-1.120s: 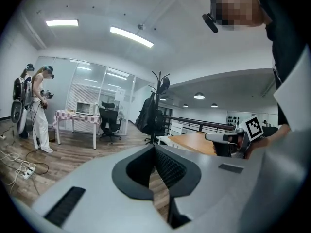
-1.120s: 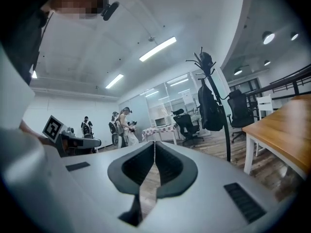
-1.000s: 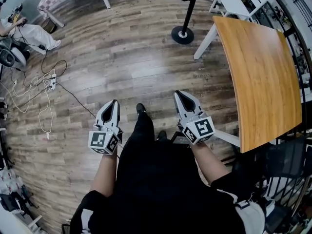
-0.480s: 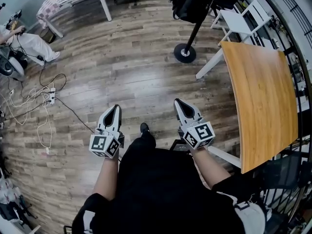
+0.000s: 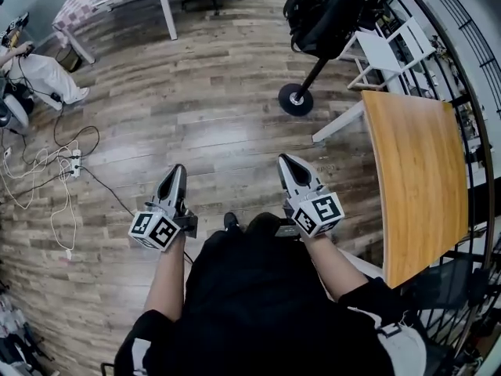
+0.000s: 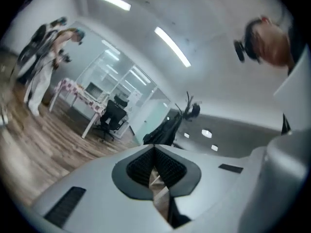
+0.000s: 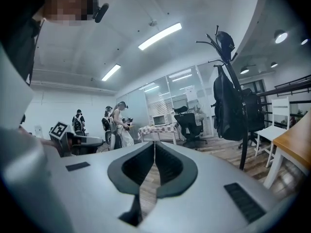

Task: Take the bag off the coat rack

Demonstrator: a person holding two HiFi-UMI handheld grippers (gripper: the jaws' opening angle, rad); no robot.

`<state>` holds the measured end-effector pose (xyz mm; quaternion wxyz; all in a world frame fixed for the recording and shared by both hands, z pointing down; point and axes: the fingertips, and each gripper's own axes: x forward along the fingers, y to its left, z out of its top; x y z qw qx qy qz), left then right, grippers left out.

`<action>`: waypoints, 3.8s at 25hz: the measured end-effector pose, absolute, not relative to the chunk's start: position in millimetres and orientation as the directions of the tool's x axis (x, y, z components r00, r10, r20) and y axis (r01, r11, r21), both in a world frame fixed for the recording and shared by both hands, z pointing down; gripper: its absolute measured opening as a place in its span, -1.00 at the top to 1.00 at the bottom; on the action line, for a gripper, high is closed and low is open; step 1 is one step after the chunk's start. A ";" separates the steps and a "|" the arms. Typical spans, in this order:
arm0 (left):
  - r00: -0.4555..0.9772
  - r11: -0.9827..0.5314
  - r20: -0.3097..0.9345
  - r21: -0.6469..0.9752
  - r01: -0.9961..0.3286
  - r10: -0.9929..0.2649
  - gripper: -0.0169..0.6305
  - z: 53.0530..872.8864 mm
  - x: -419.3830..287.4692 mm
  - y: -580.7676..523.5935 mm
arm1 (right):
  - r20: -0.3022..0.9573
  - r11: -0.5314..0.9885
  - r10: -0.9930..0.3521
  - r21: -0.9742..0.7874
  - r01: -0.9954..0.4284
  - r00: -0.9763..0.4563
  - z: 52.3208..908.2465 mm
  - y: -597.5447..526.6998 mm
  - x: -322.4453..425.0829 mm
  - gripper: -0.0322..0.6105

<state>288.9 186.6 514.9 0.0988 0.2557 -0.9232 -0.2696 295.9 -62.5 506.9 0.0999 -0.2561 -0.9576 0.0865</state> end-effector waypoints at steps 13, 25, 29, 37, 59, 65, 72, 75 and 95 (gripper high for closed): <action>-0.882 0.851 0.110 0.341 -0.399 -0.457 0.92 522.2 209.0 210.2 | 0.138 0.835 0.534 -0.242 0.494 -0.834 516.9 -42.9 201.7 0.79; -0.871 0.860 0.114 0.263 -0.438 -0.479 0.92 501.5 69.8 205.9 | 0.103 0.797 0.576 -0.292 0.529 -0.811 517.9 -30.8 43.9 0.79; -0.863 0.859 0.114 0.224 -0.460 -0.492 0.92 488.5 19.4 200.9 | 0.094 0.771 0.607 -0.308 0.557 -0.789 516.7 -22.8 -10.5 0.79; -0.866 0.864 0.123 0.221 -0.452 -0.485 0.92 484.2 -72.5 195.8 | 0.073 0.734 0.651 -0.315 0.602 -0.756 513.3 -14.9 -110.1 0.79; -0.814 0.807 0.112 0.267 -0.528 -0.570 0.92 499.6 -228.0 183.6 | 0.113 0.800 0.561 -0.327 0.503 -0.820 531.9 -41.1 -231.3 0.79; -0.750 0.745 0.105 0.269 -0.611 -0.653 0.92 504.1 -307.4 178.4 | 0.119 0.855 0.470 -0.309 0.418 -0.874 529.2 -49.0 -284.0 0.79; -0.647 0.652 0.114 0.253 -0.715 -0.754 0.92 505.5 -418.6 161.1 | 0.134 0.905 0.362 -0.290 0.313 -0.923 519.1 -53.5 -362.9 0.79; -0.592 0.596 0.102 0.255 -0.761 -0.800 0.92 501.0 -461.7 153.7 | 0.124 0.925 0.308 -0.271 0.266 -0.943 509.7 -55.3 -394.0 0.79; 0.234 -0.222 0.038 0.202 -0.954 -0.972 0.92 467.7 -514.9 -135.2 | -0.048 0.879 -0.477 -0.011 -0.477 -0.878 409.8 -191.6 -302.0 0.79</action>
